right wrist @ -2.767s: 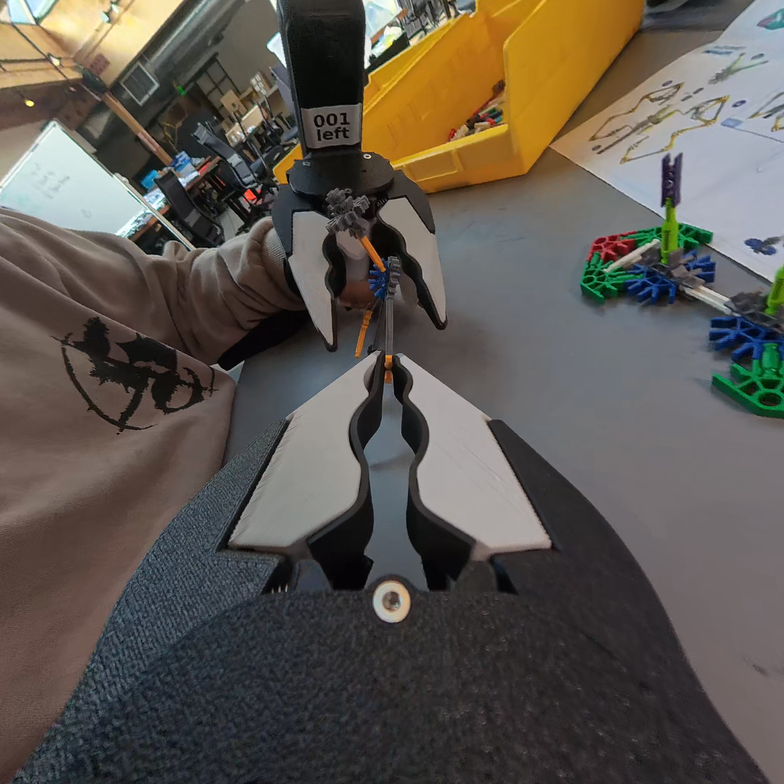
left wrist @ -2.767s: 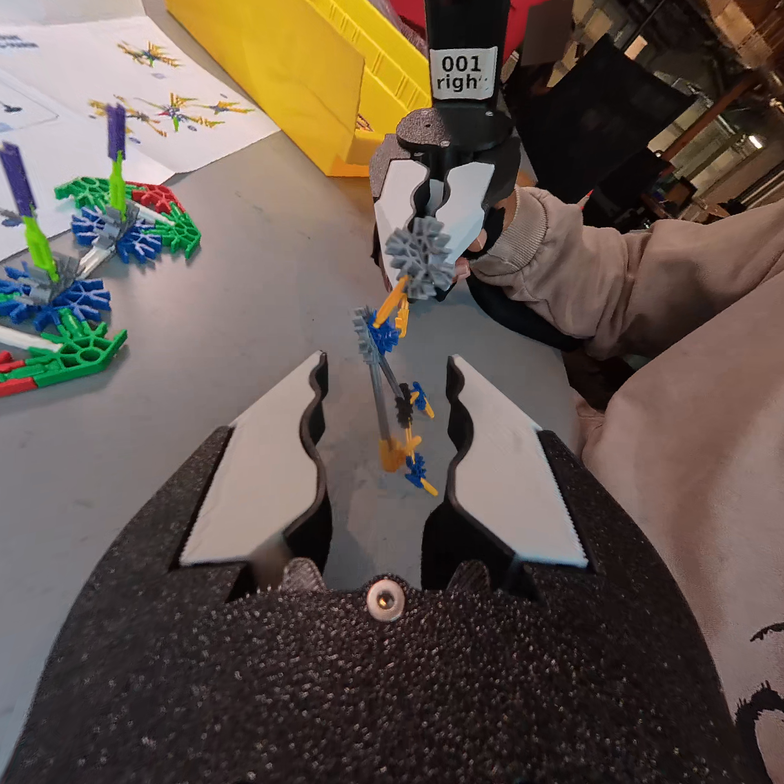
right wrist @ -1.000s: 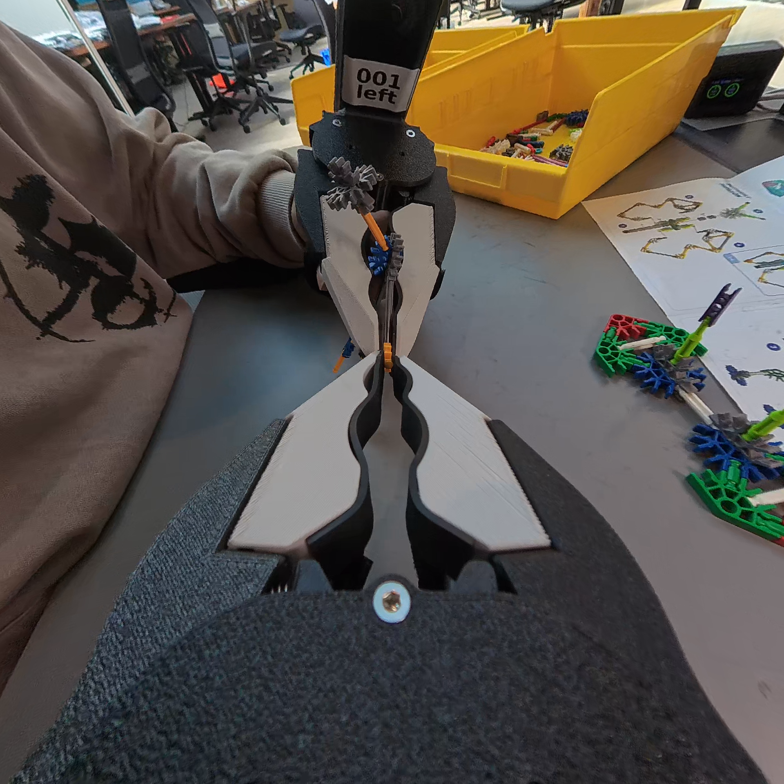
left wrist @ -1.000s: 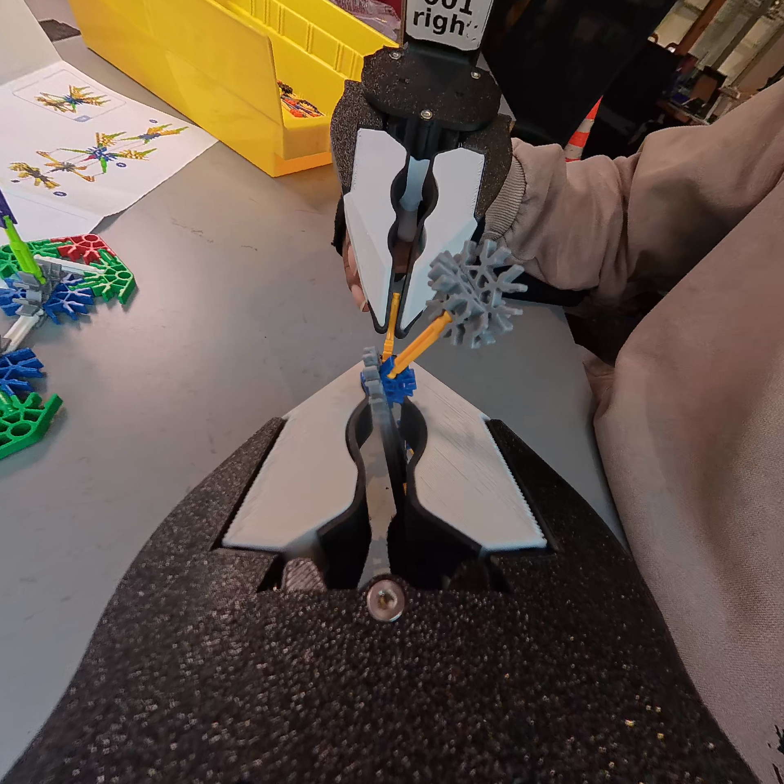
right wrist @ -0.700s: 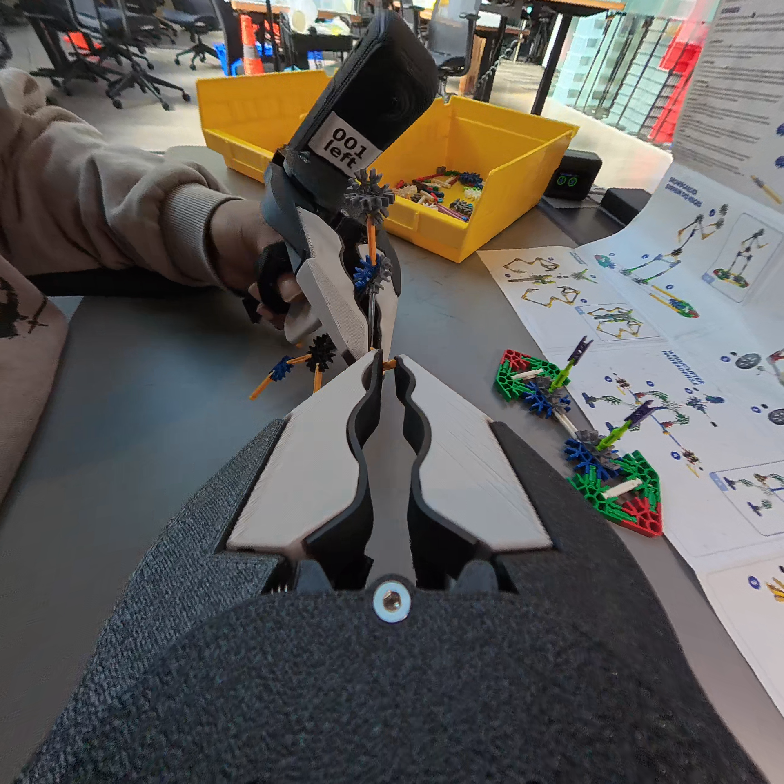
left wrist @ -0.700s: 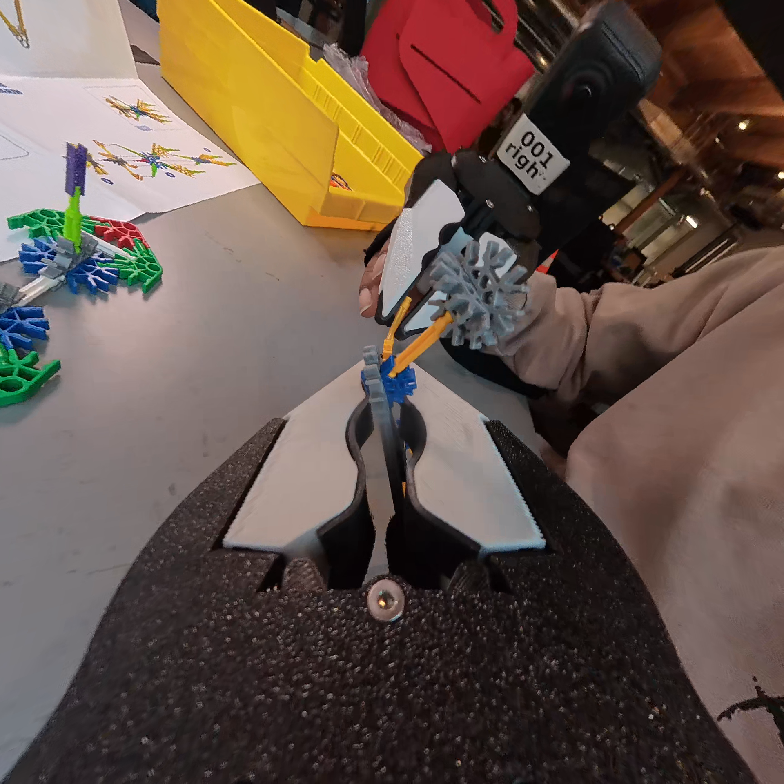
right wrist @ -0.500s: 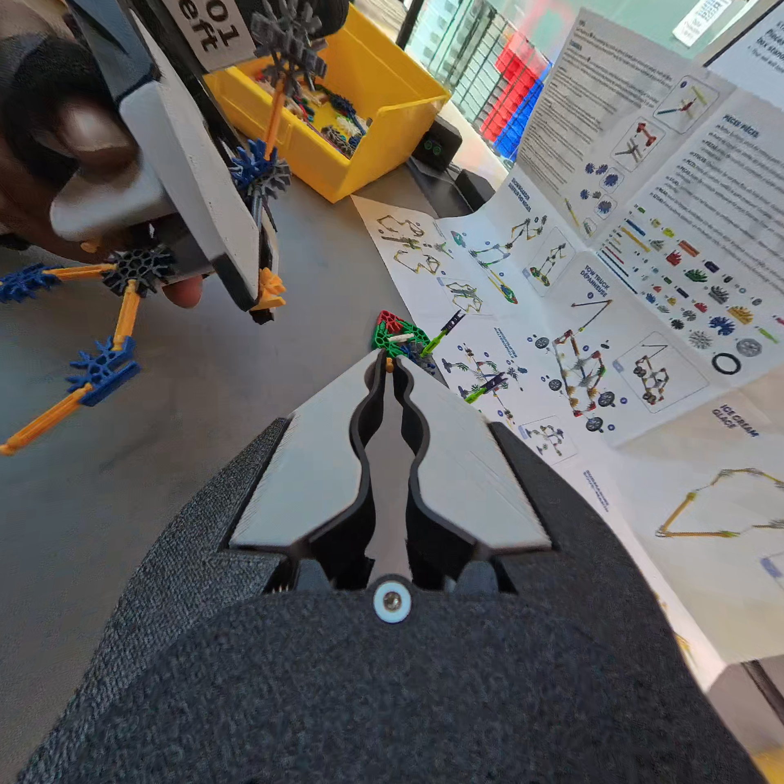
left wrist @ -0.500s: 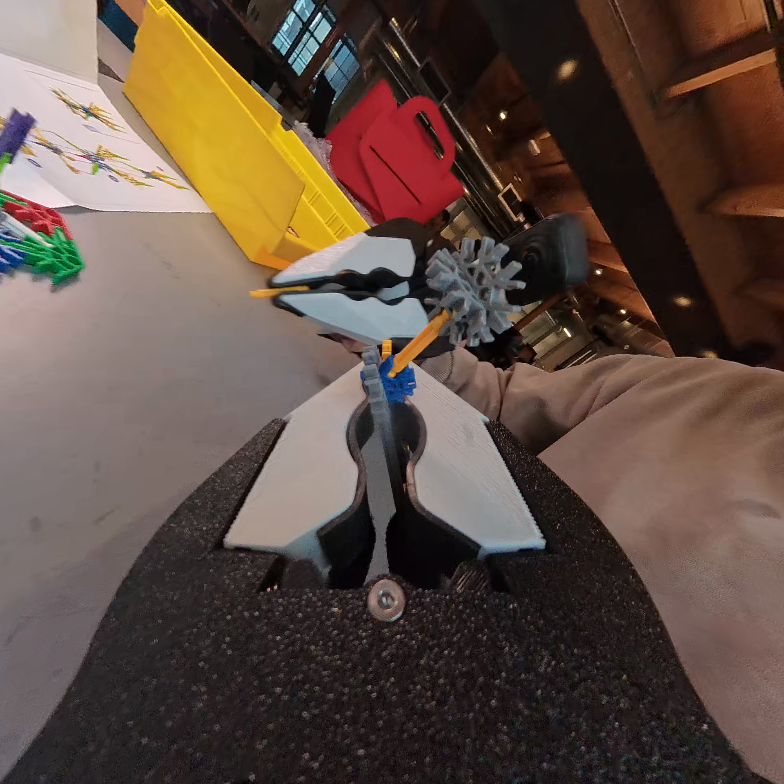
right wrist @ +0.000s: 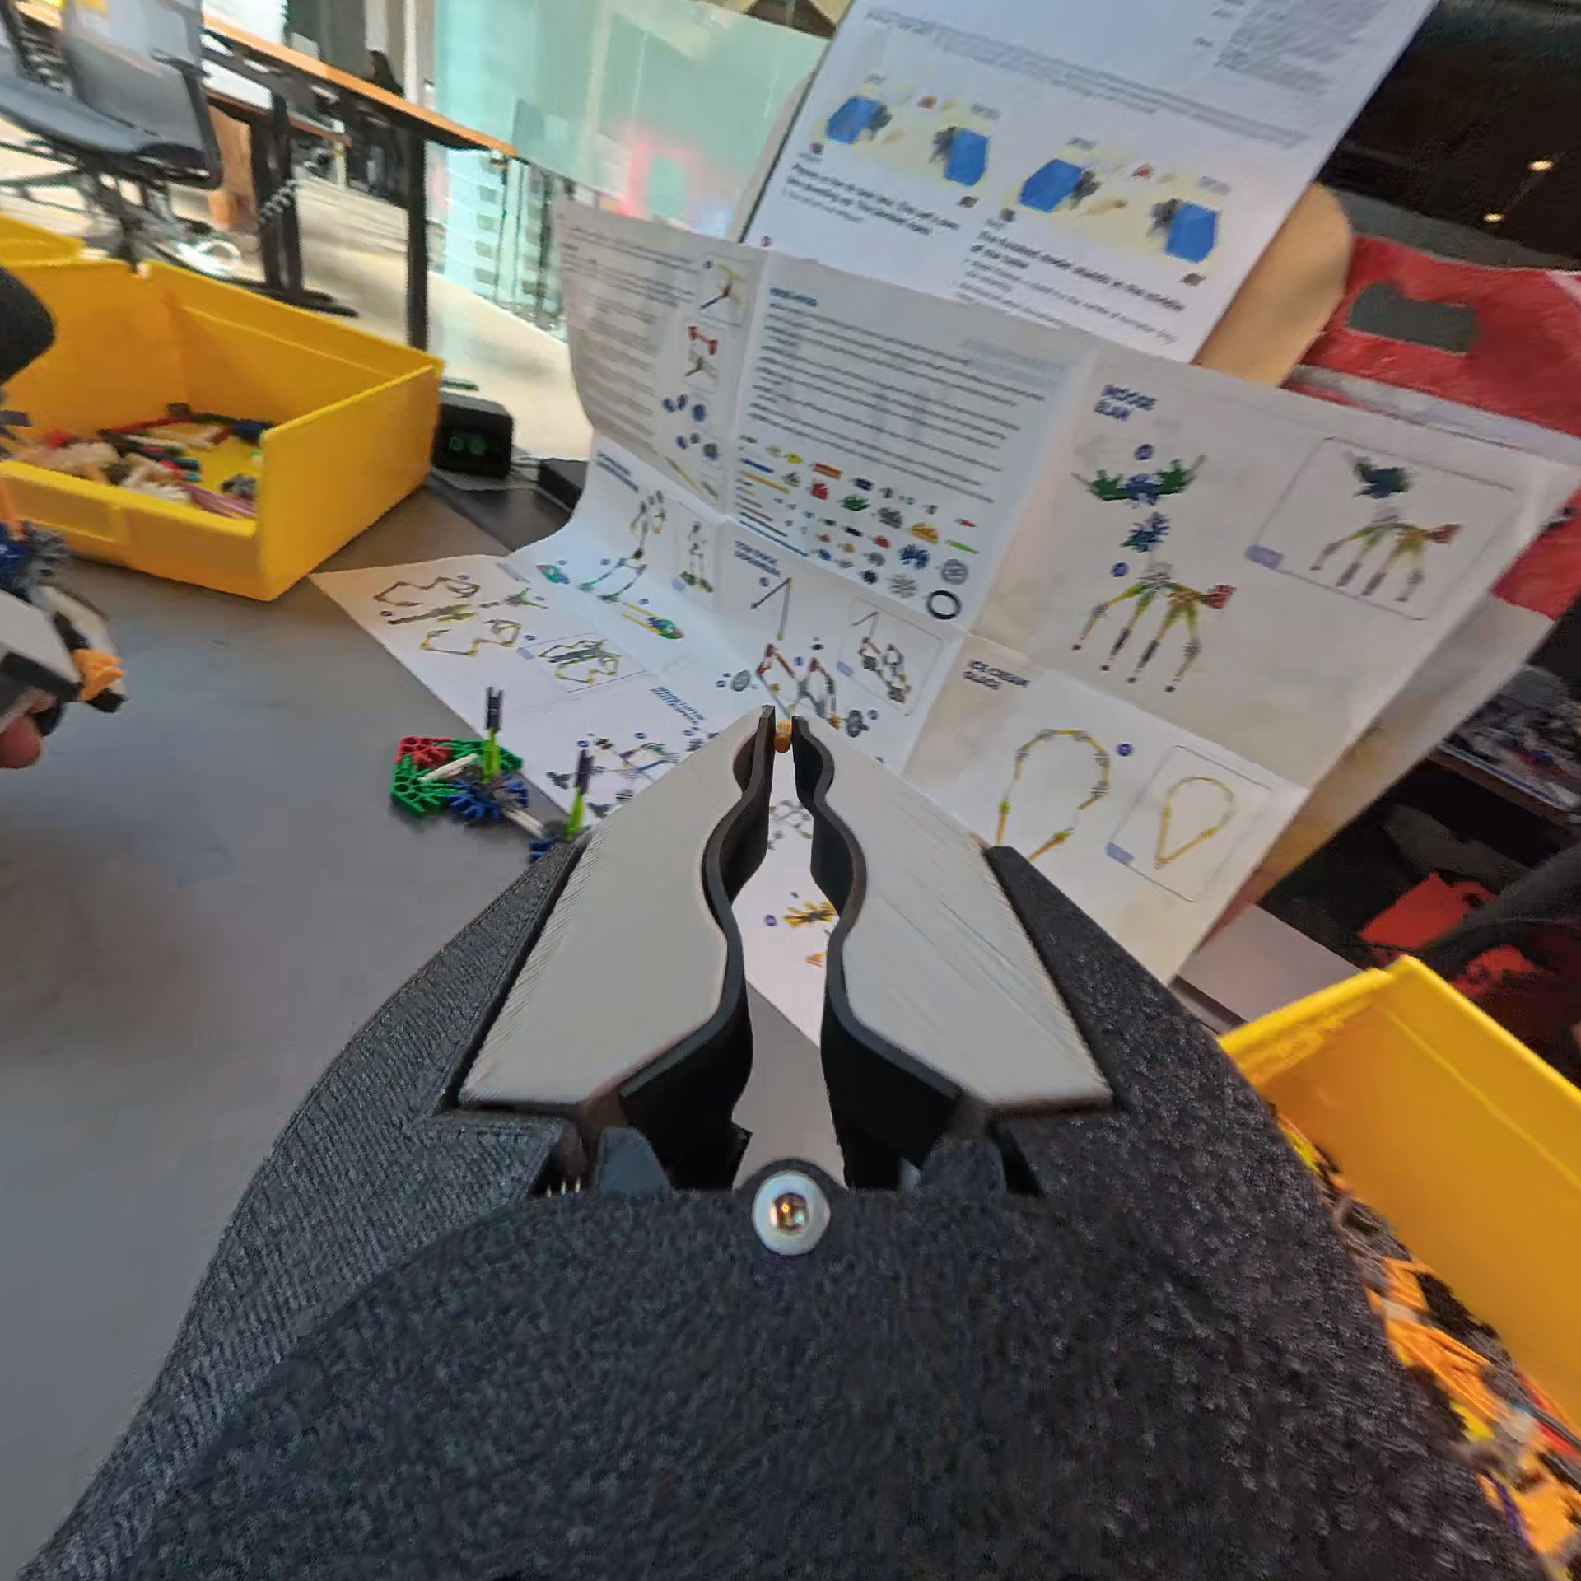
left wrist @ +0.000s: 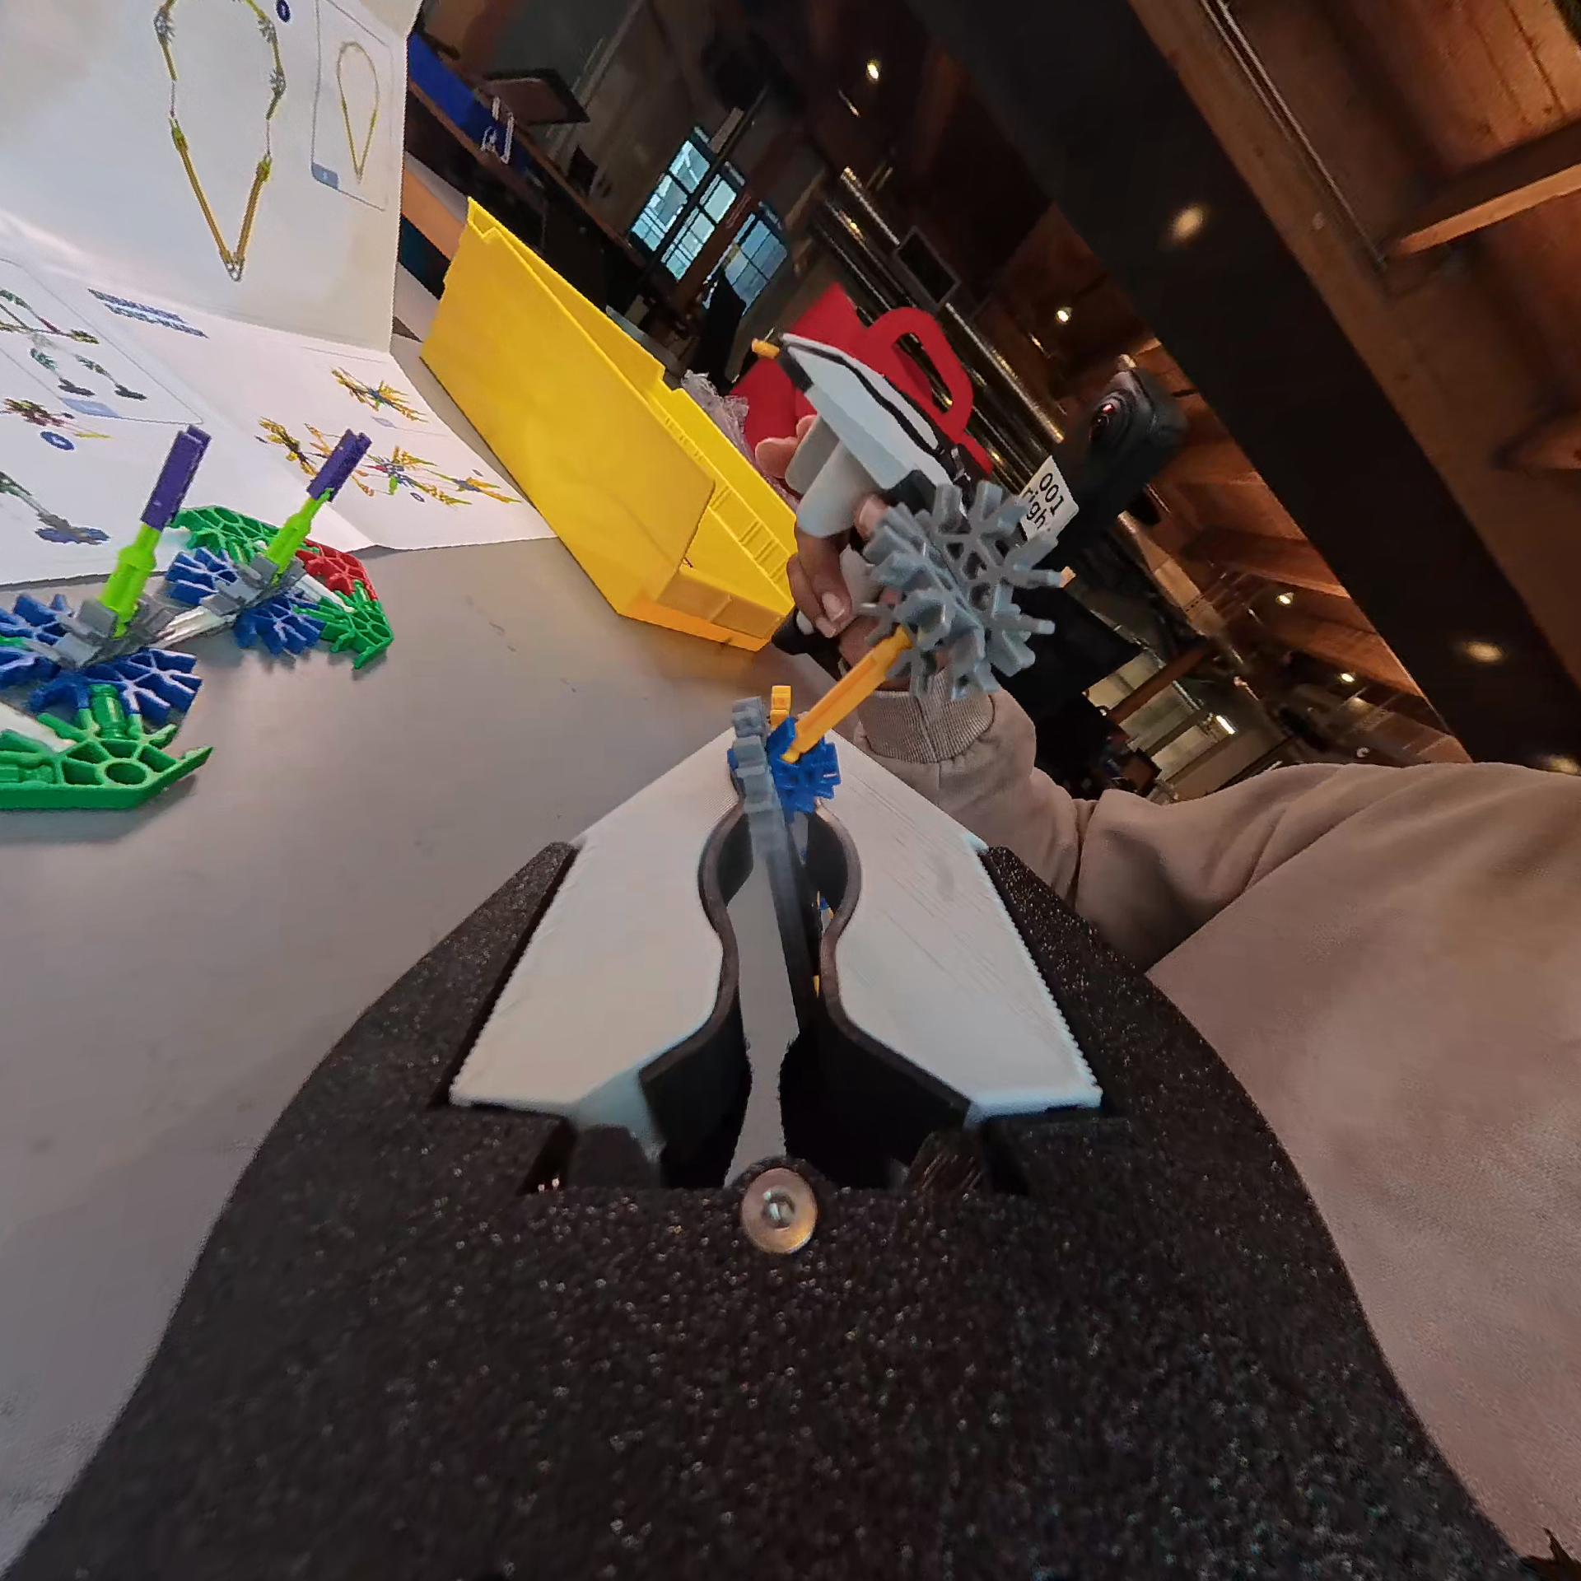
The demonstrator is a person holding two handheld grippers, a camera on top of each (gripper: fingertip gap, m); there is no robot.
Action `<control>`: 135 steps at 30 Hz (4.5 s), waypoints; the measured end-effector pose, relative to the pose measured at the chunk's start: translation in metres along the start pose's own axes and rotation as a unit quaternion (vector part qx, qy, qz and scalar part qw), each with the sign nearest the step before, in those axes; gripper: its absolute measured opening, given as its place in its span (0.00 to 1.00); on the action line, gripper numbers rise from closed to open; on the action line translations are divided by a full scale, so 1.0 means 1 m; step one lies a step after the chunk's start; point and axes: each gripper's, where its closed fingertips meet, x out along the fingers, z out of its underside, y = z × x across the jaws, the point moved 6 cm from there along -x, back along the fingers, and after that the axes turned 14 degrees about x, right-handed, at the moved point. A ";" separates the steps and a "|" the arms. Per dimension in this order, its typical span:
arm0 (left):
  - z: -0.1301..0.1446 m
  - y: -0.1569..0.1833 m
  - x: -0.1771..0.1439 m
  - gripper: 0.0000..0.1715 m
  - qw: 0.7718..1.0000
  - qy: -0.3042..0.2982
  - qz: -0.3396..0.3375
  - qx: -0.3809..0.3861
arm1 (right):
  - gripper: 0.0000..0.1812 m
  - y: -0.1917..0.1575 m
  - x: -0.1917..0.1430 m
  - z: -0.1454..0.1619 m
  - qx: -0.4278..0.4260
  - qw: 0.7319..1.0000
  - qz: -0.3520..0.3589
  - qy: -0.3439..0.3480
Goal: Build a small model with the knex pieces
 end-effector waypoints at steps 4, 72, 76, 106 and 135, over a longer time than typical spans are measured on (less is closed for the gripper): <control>0.003 0.004 0.004 0.01 1.000 -0.010 0.014 0.019 | 0.01 0.069 -0.036 -0.012 -0.022 0.988 0.150 0.009; -0.120 0.053 0.029 0.07 0.909 0.004 0.052 0.414 | 0.01 -0.104 0.033 -0.075 0.091 0.909 -0.405 0.032; -0.150 0.076 0.025 0.05 0.900 0.041 0.075 0.427 | 0.01 -0.102 0.018 -0.105 0.053 0.916 -0.394 0.051; -0.134 0.066 0.043 0.01 0.606 -0.009 -0.336 0.720 | 0.00 -0.106 0.045 -0.088 0.167 0.964 -0.188 0.086; -0.142 0.040 0.023 0.01 0.911 0.025 -0.030 0.412 | 0.01 0.073 0.003 -0.089 0.064 0.995 0.081 0.005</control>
